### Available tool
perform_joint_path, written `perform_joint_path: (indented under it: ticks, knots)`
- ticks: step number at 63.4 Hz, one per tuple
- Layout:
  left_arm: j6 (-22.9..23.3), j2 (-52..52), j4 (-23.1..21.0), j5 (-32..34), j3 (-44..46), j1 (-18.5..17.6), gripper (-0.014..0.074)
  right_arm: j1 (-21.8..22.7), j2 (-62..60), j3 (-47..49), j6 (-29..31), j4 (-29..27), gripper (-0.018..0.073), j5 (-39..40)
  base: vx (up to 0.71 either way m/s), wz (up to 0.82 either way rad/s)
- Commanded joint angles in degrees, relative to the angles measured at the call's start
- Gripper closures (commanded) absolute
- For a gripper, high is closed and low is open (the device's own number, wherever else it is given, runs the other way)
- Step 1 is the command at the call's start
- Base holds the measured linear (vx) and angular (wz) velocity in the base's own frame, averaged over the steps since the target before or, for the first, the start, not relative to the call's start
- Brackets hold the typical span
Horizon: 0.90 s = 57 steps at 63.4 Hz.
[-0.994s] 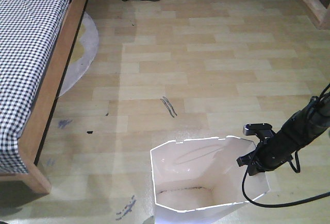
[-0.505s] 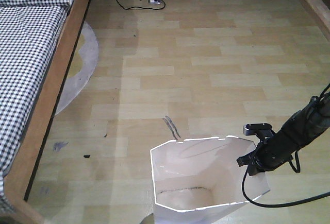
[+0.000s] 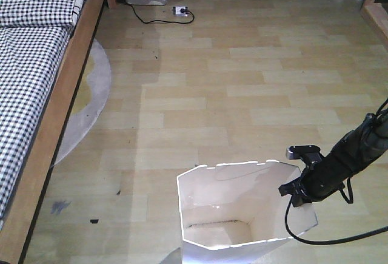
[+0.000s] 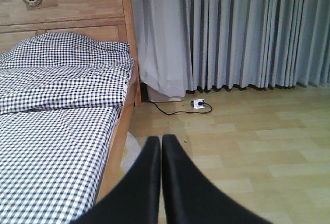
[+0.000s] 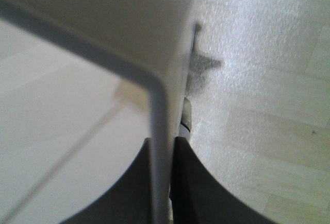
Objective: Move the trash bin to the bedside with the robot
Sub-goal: 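Carry the bin with the right gripper toward the bed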
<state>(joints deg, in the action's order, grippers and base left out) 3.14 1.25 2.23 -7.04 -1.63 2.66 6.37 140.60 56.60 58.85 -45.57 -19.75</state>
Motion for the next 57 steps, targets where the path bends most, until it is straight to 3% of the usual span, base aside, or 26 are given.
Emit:
perform_joint_path:
  ticks: [1, 57]
  knots:
    - [0.3, 0.3, -0.3, 4.1, 1.2, 0.0, 0.0603, 0.1, -4.3, 0.5, 0.3, -1.6, 0.0568, -6.6, 0.33, 0.03]
    - [0.3, 0.3, -0.3, 4.1, 1.2, 0.0, 0.0603, 0.1, -4.3, 0.5, 0.3, -1.6, 0.0568, -6.7, 0.31, 0.02]
